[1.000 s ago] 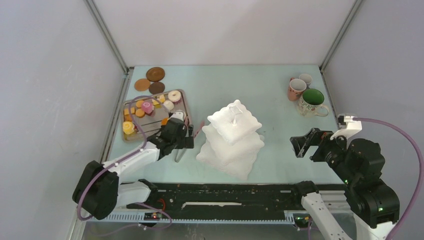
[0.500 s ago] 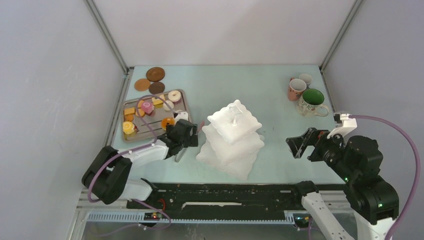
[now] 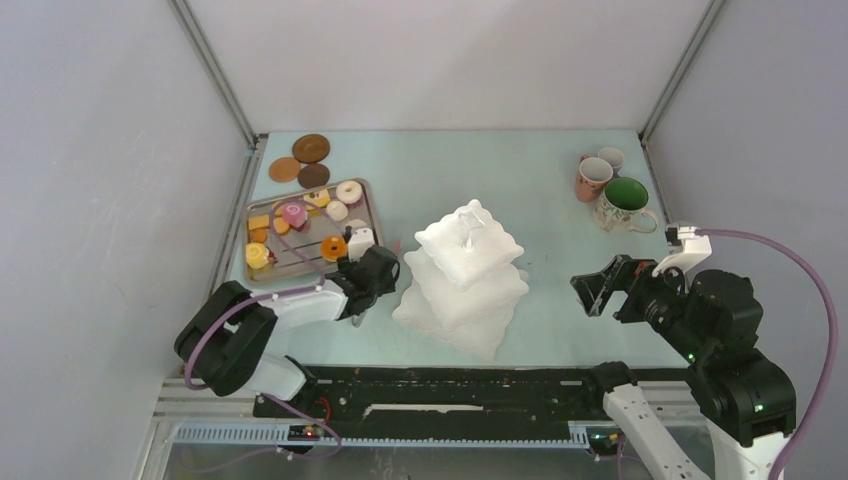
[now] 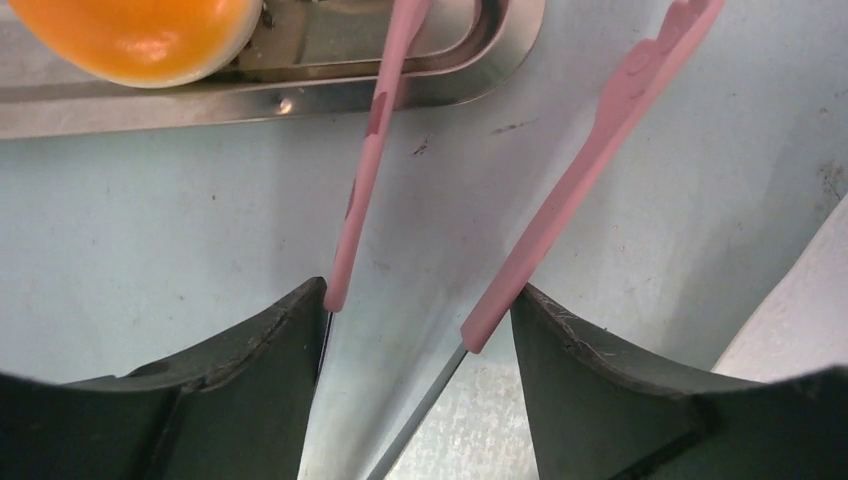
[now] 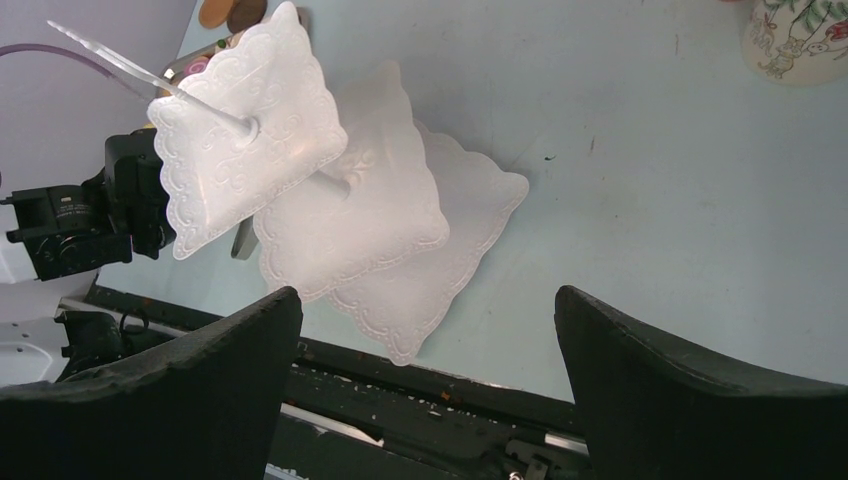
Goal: Serve the afternoon tea
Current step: Pick up the clamp from the center of the board.
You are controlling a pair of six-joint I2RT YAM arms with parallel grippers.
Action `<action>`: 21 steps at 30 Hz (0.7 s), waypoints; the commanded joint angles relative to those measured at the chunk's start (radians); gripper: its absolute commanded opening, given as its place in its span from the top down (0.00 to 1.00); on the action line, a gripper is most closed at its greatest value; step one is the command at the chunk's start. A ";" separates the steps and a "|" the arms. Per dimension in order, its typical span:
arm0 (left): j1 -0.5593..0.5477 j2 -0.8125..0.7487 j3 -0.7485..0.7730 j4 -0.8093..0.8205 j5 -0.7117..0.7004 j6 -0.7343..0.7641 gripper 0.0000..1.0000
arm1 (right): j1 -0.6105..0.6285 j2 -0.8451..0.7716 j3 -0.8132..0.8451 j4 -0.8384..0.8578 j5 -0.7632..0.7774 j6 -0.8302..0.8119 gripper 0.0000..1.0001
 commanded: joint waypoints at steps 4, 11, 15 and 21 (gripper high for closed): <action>-0.027 -0.014 0.047 -0.123 -0.047 -0.236 0.31 | 0.004 0.020 -0.015 0.032 0.007 0.013 0.00; -0.044 -0.005 0.027 -0.097 -0.080 -0.191 0.13 | 0.005 0.026 -0.018 0.025 -0.001 0.003 0.00; -0.074 -0.028 -0.027 -0.052 -0.091 -0.167 0.20 | 0.005 0.018 -0.031 0.026 -0.007 0.004 0.00; -0.076 -0.009 -0.102 0.049 -0.082 -0.083 0.23 | 0.004 0.013 -0.044 0.023 -0.017 0.003 0.00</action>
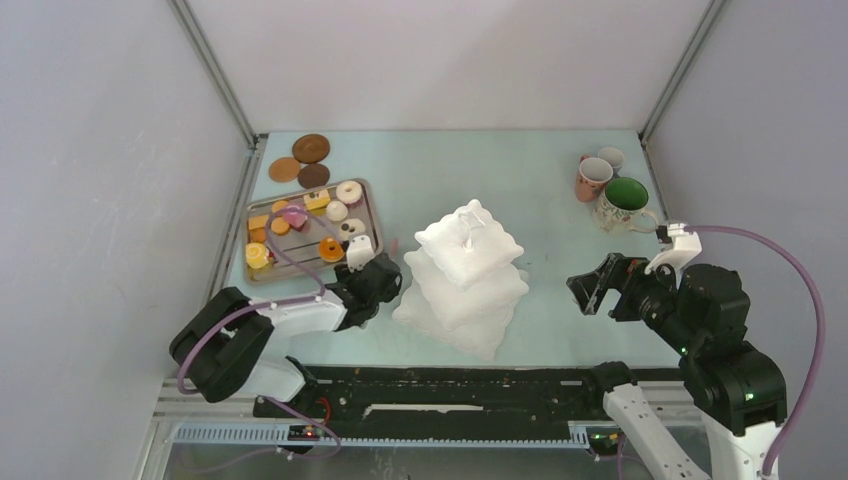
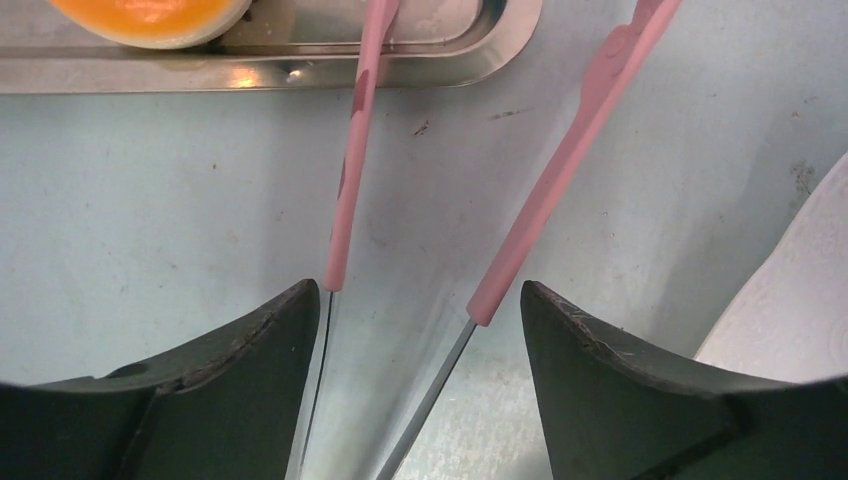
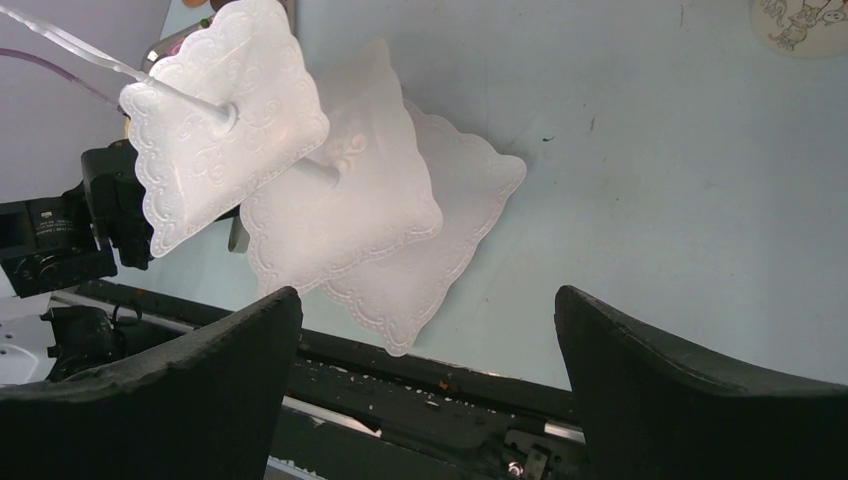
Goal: Serve the afternoon tea
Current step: Pick up the clamp from the center of the board.
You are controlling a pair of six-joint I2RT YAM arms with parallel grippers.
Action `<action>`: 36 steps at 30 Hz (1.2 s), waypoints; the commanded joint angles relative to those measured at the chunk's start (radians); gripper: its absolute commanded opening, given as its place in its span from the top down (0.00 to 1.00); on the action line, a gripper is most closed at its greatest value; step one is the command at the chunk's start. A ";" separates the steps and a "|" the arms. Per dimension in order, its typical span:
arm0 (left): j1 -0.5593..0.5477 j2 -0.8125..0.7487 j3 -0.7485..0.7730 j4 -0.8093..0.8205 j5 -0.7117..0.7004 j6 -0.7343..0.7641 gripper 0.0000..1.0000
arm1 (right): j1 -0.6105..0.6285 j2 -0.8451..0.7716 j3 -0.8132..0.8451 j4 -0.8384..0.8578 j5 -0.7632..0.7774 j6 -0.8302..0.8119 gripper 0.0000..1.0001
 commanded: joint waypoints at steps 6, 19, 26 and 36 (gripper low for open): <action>-0.006 0.121 -0.060 0.109 0.009 0.056 0.24 | 0.004 0.005 -0.021 0.026 -0.022 0.001 0.00; -0.017 -0.052 0.018 -0.147 -0.024 0.061 0.43 | 0.006 0.005 -0.020 0.059 -0.023 0.024 0.00; 0.037 -0.177 0.189 -0.376 0.104 0.145 0.46 | 0.006 -0.004 -0.029 0.087 0.013 0.027 0.00; 0.188 -0.231 0.364 -0.607 0.347 0.215 0.48 | 0.006 -0.023 -0.045 0.127 0.034 0.031 0.00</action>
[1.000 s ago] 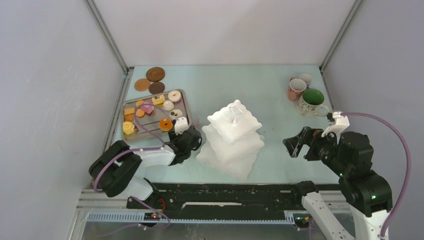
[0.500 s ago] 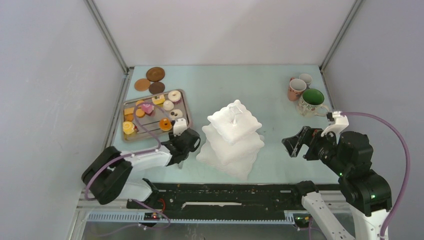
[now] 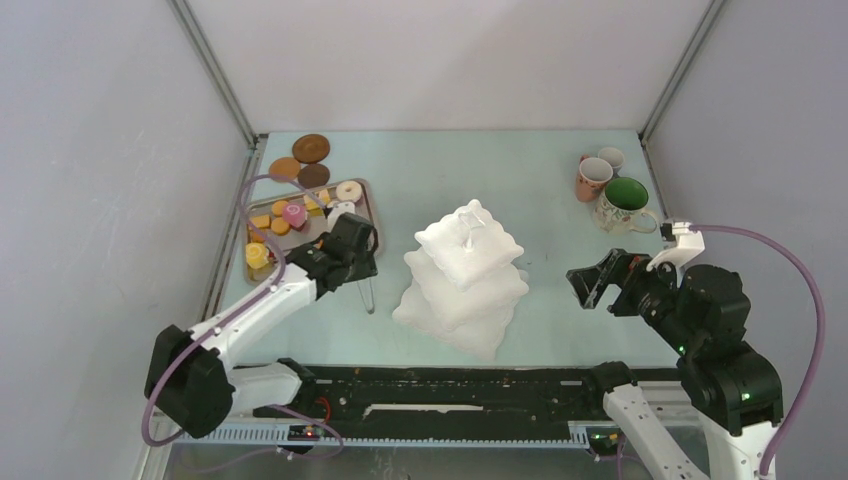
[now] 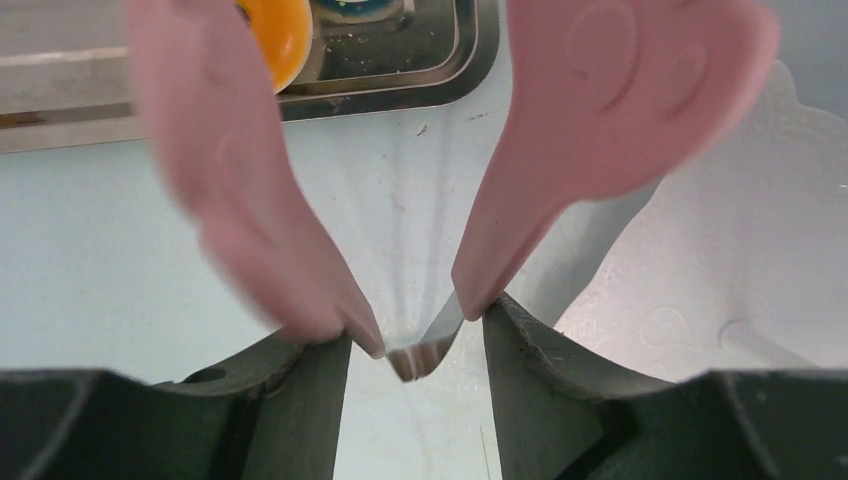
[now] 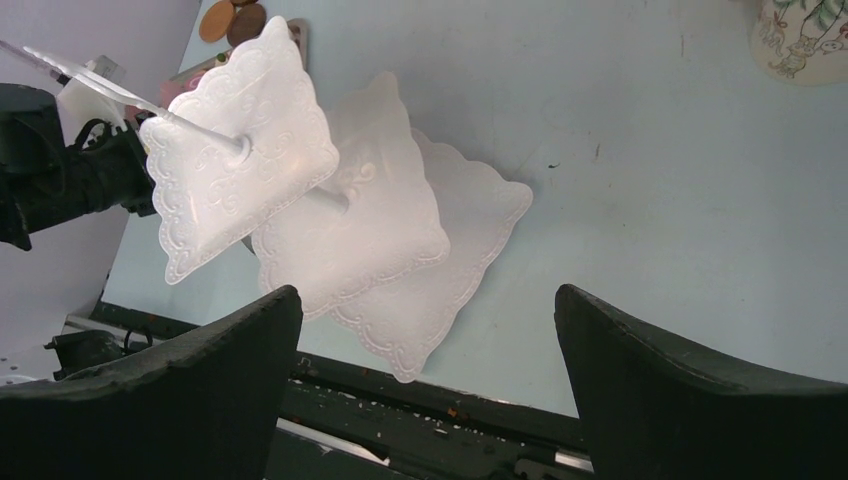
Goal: Serve the afternoon tea
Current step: Pick up the clamp from the center of the board.
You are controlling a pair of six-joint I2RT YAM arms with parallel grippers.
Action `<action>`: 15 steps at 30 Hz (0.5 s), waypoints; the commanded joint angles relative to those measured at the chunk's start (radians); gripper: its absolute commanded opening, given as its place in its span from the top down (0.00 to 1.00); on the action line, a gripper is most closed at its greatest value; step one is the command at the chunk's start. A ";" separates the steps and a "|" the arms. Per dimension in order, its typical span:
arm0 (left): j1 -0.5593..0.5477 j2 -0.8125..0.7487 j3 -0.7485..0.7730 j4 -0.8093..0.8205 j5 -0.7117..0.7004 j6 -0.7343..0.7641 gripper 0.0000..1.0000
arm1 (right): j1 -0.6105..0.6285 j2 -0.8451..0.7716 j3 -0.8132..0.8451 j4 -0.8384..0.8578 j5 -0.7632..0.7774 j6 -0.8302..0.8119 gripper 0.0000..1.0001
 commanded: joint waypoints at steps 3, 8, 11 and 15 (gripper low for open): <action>0.036 -0.028 0.009 -0.016 0.119 0.072 0.48 | 0.004 -0.016 -0.035 0.076 0.028 0.000 0.00; 0.037 0.103 -0.006 0.075 0.103 0.085 0.49 | 0.003 -0.021 -0.035 0.067 0.018 0.003 0.00; 0.037 0.159 0.000 0.129 0.089 0.114 0.48 | 0.004 -0.026 -0.035 0.048 0.014 0.003 0.00; 0.037 0.264 0.017 0.195 0.092 0.181 0.49 | 0.003 -0.026 -0.034 0.031 0.028 0.006 0.00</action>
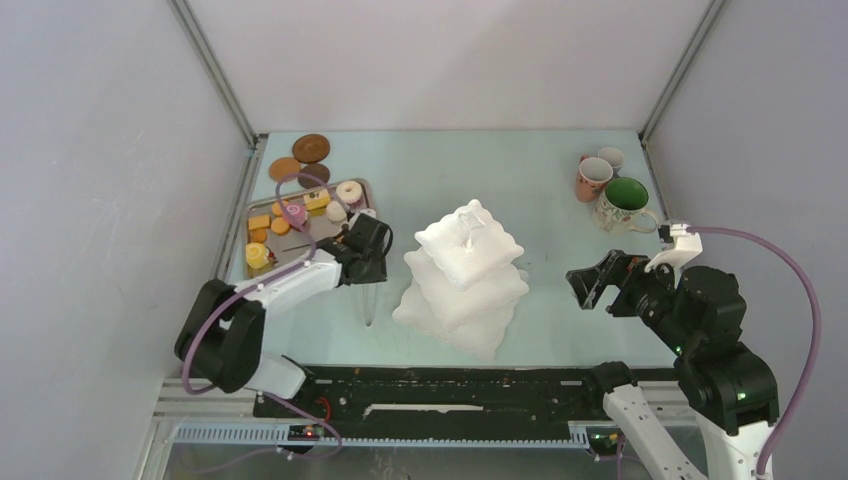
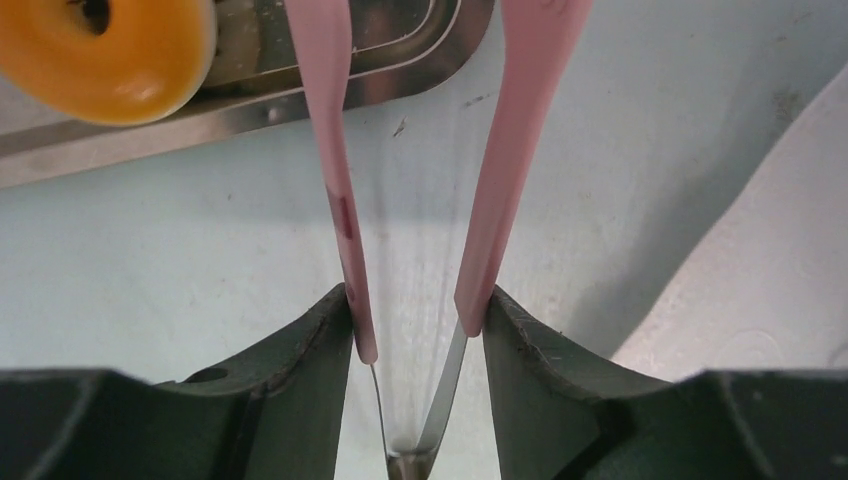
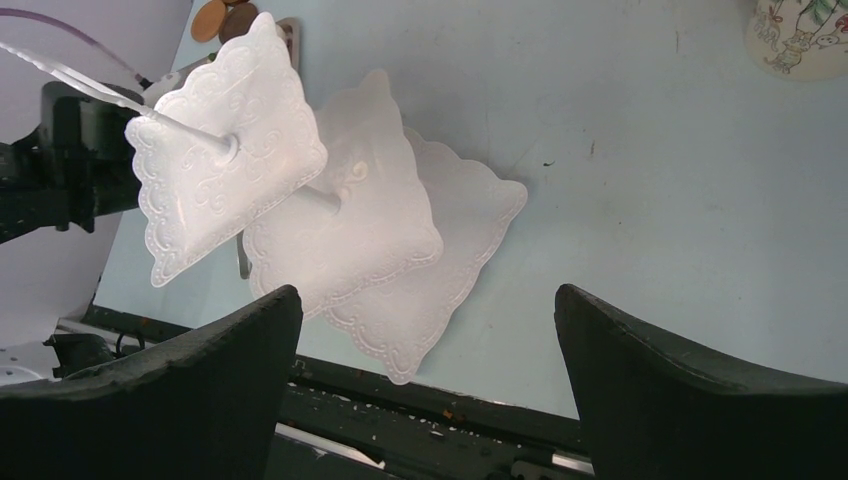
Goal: Serve the afternoon tea
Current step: Pick up the clamp from the center of the board.
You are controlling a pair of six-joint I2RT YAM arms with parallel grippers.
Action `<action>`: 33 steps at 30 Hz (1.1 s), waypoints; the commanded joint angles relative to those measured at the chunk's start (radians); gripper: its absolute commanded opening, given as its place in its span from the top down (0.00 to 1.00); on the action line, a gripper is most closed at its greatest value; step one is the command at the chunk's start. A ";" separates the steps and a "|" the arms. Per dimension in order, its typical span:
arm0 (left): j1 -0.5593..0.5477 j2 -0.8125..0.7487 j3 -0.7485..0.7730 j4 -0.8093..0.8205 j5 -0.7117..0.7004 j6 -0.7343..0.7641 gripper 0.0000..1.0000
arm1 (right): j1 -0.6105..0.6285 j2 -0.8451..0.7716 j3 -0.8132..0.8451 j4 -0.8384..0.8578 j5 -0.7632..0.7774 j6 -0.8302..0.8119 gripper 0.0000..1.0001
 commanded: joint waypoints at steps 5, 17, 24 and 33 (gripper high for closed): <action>0.012 0.158 0.075 0.109 -0.024 0.129 0.50 | 0.004 -0.002 0.001 0.009 0.011 0.013 0.00; 0.024 0.143 0.021 0.196 -0.023 0.111 0.10 | 0.004 0.011 -0.010 0.000 0.001 0.015 0.00; -0.076 -0.028 -0.170 0.340 -0.201 0.032 0.04 | 0.004 -0.004 -0.044 0.006 -0.018 0.008 0.00; -0.200 -0.082 -0.459 0.728 -0.397 -0.015 0.07 | 0.007 -0.008 -0.062 -0.006 -0.026 -0.035 0.00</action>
